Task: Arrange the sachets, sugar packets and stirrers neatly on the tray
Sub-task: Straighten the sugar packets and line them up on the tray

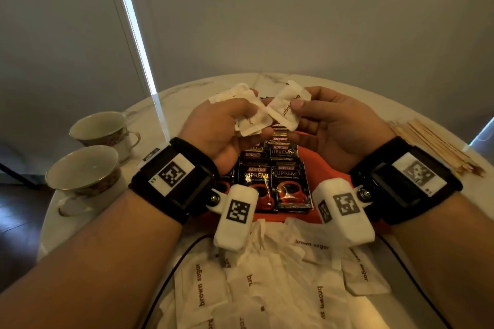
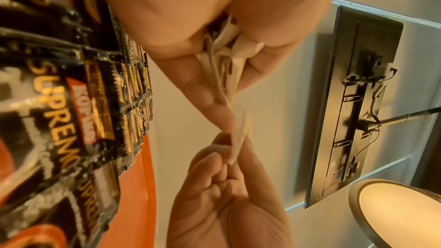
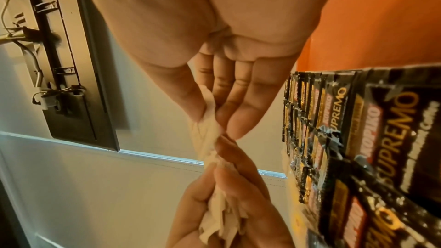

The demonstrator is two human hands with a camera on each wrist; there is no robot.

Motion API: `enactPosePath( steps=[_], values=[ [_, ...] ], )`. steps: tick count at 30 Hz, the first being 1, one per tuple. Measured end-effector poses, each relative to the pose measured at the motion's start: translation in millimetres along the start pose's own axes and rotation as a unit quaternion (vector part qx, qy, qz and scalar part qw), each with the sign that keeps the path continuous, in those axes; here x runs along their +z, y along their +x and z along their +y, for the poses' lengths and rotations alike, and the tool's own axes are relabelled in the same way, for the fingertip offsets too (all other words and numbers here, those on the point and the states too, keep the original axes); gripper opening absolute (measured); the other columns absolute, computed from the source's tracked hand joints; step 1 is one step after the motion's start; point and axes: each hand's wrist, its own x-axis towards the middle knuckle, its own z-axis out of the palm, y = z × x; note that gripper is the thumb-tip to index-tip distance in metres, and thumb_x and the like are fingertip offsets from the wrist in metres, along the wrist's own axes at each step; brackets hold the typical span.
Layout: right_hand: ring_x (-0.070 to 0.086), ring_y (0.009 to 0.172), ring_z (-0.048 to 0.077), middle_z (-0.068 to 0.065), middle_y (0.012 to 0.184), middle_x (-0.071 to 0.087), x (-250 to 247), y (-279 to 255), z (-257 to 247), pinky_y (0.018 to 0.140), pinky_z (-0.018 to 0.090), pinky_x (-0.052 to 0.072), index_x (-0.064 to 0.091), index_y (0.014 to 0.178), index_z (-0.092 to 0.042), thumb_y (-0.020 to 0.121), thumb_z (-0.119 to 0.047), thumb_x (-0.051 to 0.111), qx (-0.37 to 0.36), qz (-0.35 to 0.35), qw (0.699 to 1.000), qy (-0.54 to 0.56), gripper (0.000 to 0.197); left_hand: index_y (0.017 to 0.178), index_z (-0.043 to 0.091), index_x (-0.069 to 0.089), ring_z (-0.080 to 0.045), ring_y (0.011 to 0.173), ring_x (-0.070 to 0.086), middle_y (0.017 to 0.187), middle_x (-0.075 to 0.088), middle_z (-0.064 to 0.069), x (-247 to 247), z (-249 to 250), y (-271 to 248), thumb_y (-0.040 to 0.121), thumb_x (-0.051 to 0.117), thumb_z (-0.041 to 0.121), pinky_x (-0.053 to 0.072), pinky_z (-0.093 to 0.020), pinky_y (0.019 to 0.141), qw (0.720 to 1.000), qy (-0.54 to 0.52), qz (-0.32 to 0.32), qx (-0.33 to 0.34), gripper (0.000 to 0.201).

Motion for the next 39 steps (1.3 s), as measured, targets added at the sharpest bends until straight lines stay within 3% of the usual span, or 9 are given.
enactPosePath(
  steps=[4,6,10,13,19,24,29,33,39],
  values=[
    [0.073,0.072,0.019,0.012,0.089,0.076,4.0,-0.2,3.0,0.061,0.025,0.060,0.063,0.098,-0.009,0.087,-0.002,0.067,0.000,-0.003,1.000,0.029,0.013,0.105,0.009,0.066,-0.022,0.073,0.074,0.085,0.079,-0.008,2.4,-1.6,0.5,0.095,0.070,0.012,0.055,-0.026,0.049,0.999,0.006,-0.001,0.033,0.011],
    [0.073,0.071,0.019,0.011,0.089,0.076,5.8,-0.3,6.7,0.062,0.025,0.060,0.062,0.098,-0.008,0.084,-0.004,0.070,0.000,-0.006,0.999,0.035,0.016,0.107,0.008,0.067,-0.019,0.073,0.073,0.091,0.078,-0.007,3.4,-4.4,-1.8,0.085,0.077,0.026,0.055,-0.025,0.052,0.997,0.041,-0.042,0.044,0.030],
    [0.071,0.068,0.016,0.009,0.089,0.076,6.5,-0.3,9.4,0.062,0.026,0.060,0.064,0.104,-0.006,0.078,-0.010,0.074,-0.003,-0.002,1.000,0.017,0.028,0.115,0.004,0.065,-0.019,0.073,0.073,0.092,0.076,-0.008,0.0,-8.7,-1.2,0.086,0.078,0.007,0.054,-0.027,0.053,0.991,0.096,-0.058,0.069,0.032],
    [0.071,0.070,0.016,0.009,0.088,0.077,5.1,2.8,11.0,0.068,0.032,0.059,0.068,0.101,-0.006,0.089,-0.012,0.071,-0.017,0.038,0.999,-0.008,0.014,0.121,0.005,0.064,-0.024,0.080,0.075,0.102,0.076,-0.014,-3.1,-8.2,0.8,0.084,0.077,-0.003,0.055,-0.029,0.055,0.990,0.121,-0.055,0.049,0.039],
    [0.073,0.080,0.026,0.014,0.089,0.075,1.3,1.3,8.7,0.072,0.039,0.062,0.068,0.093,-0.003,0.082,-0.009,0.074,-0.027,0.021,0.998,-0.060,0.014,0.119,0.003,0.065,-0.035,0.093,0.077,0.106,0.076,-0.020,0.2,-4.3,-5.3,0.077,0.083,0.017,0.064,-0.044,0.073,0.990,0.101,-0.088,0.035,0.048],
    [0.074,0.082,0.030,0.015,0.086,0.075,0.6,-0.2,8.4,0.068,0.039,0.064,0.065,0.084,-0.003,0.065,-0.016,0.080,-0.049,0.010,0.993,-0.103,0.027,0.112,0.005,0.066,-0.029,0.085,0.078,0.092,0.077,-0.012,-4.6,-3.0,-0.8,0.088,0.076,0.004,0.060,-0.030,0.057,0.986,0.146,-0.065,0.046,0.026],
    [0.071,0.067,0.016,0.006,0.077,0.074,3.0,2.8,10.4,0.059,0.032,0.060,0.068,0.092,-0.004,0.085,-0.014,0.074,-0.068,0.059,0.994,-0.065,0.013,0.111,0.008,0.067,-0.028,0.084,0.077,0.094,0.077,-0.012,-5.1,-3.4,2.3,0.086,0.077,-0.001,0.056,-0.027,0.054,0.985,0.156,-0.048,0.058,0.028],
    [0.071,0.077,0.020,0.014,0.097,0.076,-1.5,1.3,10.1,0.068,0.030,0.062,0.070,0.106,-0.003,0.073,-0.019,0.079,0.006,-0.003,0.994,-0.107,0.038,0.101,0.010,0.069,-0.026,0.078,0.075,0.088,0.078,-0.010,-5.5,-2.4,4.7,0.088,0.075,-0.001,0.055,-0.026,0.050,0.994,0.085,-0.005,0.063,0.018],
    [0.063,0.063,0.016,0.007,0.076,0.071,2.1,4.5,12.1,0.062,0.029,0.057,0.066,0.089,-0.003,0.086,-0.006,0.074,-0.035,0.089,0.994,-0.054,0.009,0.109,0.009,0.069,-0.025,0.078,0.076,0.098,0.078,-0.014,-5.9,-3.6,9.4,0.089,0.074,-0.001,0.057,-0.027,0.052,0.997,0.025,0.057,0.053,0.023]
  ],
)
